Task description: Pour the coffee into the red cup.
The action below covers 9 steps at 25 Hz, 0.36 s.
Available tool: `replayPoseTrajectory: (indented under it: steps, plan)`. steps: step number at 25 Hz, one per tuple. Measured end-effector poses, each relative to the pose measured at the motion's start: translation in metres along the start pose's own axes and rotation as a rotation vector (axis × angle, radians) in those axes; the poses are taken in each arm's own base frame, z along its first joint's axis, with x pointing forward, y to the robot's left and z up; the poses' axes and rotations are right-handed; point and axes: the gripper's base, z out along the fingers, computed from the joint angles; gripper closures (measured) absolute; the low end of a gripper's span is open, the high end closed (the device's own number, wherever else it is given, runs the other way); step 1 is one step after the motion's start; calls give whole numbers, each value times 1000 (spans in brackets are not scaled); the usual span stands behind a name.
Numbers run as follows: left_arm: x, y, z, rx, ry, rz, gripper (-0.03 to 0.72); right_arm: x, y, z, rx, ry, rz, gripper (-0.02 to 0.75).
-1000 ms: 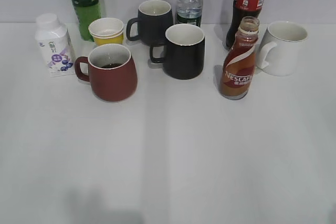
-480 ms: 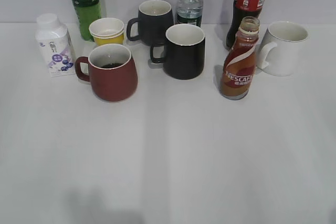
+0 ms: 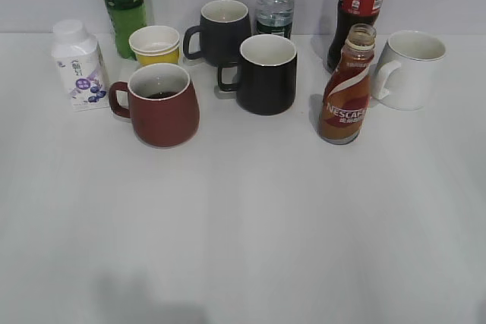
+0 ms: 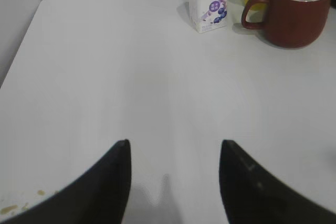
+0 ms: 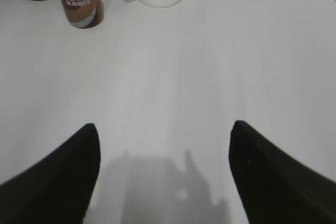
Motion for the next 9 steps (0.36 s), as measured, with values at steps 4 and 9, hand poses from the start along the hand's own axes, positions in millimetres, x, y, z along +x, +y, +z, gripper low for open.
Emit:
replayPoseTrajectory:
  steps: [4,9]
  plan:
    - [0,0,0,0,0,0,270,0,0,0,0,0,-1,165]
    - [0,0,0,0,0,0,270,0,0,0,0,0,-1,165]
